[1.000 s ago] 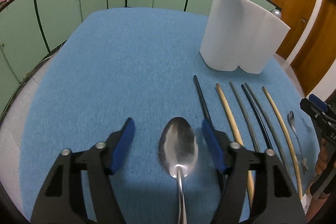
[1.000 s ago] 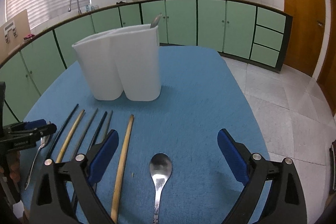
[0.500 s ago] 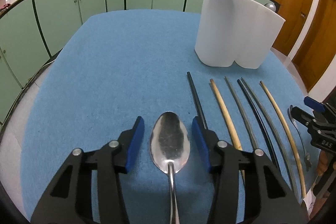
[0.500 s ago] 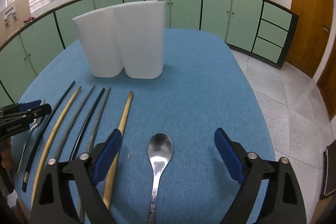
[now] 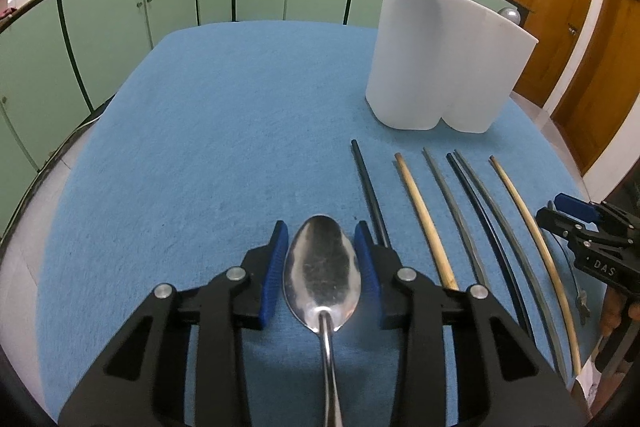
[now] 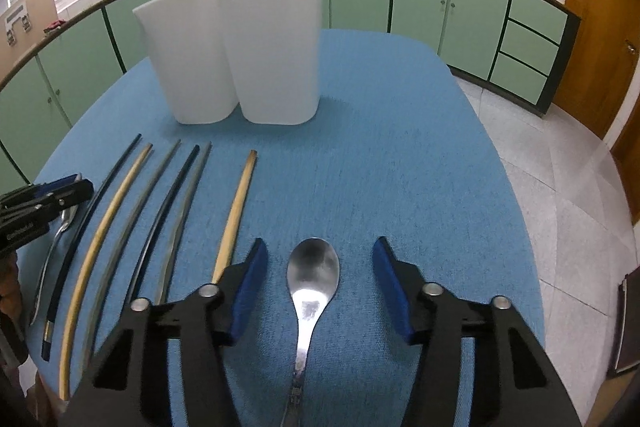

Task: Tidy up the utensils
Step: 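Lift the silver spoon with the left tool while the right tool grasps the flower-handled spoon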

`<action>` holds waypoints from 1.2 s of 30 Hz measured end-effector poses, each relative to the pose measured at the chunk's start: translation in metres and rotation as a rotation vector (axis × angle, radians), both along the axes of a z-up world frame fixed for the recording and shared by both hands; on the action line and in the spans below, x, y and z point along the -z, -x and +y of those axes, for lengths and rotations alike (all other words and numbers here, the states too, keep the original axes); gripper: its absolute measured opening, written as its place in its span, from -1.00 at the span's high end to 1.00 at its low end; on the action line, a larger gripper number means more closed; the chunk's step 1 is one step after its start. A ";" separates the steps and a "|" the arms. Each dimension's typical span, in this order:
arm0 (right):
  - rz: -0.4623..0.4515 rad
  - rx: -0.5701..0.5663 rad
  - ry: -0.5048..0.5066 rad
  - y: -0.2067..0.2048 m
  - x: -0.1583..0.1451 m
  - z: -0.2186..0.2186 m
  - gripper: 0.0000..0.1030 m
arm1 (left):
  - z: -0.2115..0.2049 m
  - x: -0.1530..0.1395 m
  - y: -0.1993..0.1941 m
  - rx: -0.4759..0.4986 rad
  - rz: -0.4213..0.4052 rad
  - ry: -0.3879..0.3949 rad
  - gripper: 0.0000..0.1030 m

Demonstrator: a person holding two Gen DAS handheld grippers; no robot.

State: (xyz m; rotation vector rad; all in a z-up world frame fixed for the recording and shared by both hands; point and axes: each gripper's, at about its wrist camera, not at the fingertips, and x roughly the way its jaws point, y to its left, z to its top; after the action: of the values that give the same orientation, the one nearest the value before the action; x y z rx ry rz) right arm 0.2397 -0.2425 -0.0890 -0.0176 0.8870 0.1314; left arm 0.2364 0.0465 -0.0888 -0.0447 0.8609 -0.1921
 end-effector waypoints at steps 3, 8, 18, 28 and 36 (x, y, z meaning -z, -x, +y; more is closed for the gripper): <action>0.003 -0.003 0.006 0.001 0.000 0.000 0.21 | 0.000 0.000 0.001 -0.003 -0.002 0.006 0.36; 0.003 -0.017 0.000 0.004 -0.002 0.002 0.48 | 0.001 -0.001 0.003 -0.008 -0.008 0.018 0.36; -0.048 -0.030 -0.026 0.014 -0.009 0.001 0.49 | 0.002 -0.014 0.012 -0.014 -0.051 0.036 0.36; -0.223 -0.051 -0.078 0.031 -0.042 -0.005 0.50 | 0.006 -0.046 0.032 -0.026 -0.198 0.072 0.36; -0.306 -0.055 -0.096 0.038 -0.064 -0.009 0.50 | 0.004 -0.071 0.043 -0.029 -0.298 0.091 0.36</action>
State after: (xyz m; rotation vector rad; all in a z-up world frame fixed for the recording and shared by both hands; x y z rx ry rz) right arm 0.2020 -0.2516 -0.0249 0.0272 0.5736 0.2165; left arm 0.1929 0.0507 -0.0181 -0.1104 0.5542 -0.2047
